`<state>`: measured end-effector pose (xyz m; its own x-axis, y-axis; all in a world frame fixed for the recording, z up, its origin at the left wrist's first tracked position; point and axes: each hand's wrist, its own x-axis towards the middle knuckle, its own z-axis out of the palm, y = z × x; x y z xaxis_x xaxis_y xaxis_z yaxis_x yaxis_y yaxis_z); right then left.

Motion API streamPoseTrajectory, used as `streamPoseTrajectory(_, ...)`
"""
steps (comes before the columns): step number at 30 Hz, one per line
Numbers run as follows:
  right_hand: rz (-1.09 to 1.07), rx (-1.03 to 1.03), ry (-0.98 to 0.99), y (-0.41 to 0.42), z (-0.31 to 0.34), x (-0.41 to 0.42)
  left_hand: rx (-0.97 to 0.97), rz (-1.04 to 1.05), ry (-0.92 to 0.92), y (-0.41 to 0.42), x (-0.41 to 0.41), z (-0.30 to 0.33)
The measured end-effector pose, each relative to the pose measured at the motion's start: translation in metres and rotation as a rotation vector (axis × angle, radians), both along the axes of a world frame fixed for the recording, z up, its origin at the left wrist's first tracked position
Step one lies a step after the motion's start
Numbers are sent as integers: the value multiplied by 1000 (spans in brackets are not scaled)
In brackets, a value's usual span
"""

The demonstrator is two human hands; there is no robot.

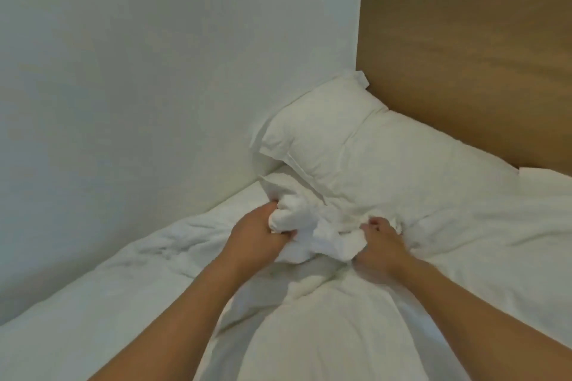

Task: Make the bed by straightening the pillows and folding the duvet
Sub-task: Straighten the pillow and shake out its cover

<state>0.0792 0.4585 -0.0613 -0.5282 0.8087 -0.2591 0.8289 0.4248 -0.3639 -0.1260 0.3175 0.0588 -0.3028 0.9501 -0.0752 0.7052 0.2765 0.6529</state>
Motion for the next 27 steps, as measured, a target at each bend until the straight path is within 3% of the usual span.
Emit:
streamPoseTrajectory(2, 109, -64, 143, -8, 91, -13, 144, 0, -52, -1, 0, 76)
streamPoseTrajectory(4, 282, -84, 116, -21, 191, -25, 286, 22, -89, -4, -1, 156)
streamPoseTrajectory(6, 362, -286, 176, -37, 286, -33, 432, 47, -93, -9, -6, 242)
streamPoseTrajectory(8, 405, -655, 491, -54, 381, -41, 581, 56, -124, -18, -15, 328)
streamPoseTrajectory(10, 449, -753, 688, -76, 467, -52, 702, 92, -188, -32, -22, 402)
streamPoseTrajectory(13, 438, -433, 734, -106, 558, -78, 820, 110, -200, -53, -24, 484)
streamPoseTrajectory(15, 326, -227, 823, -114, 587, -87, 773, 99, -117, -72, -23, 513)
streamPoseTrajectory(18, 131, -87, 932, -115, 599, -79, 360, 135, -49, -108, -32, 496)
streamPoseTrajectory(21, 43, 57, 840, -125, 592, -62, -5, 113, -117, -137, -1, 418)
streamPoseTrajectory(24, -11, 220, 764, -124, 613, -45, 140, 152, -82, -132, 20, 430)
streamPoseTrajectory(27, -163, 387, 1038, -108, 680, -56, 549, 314, 218, -122, 9, 536)
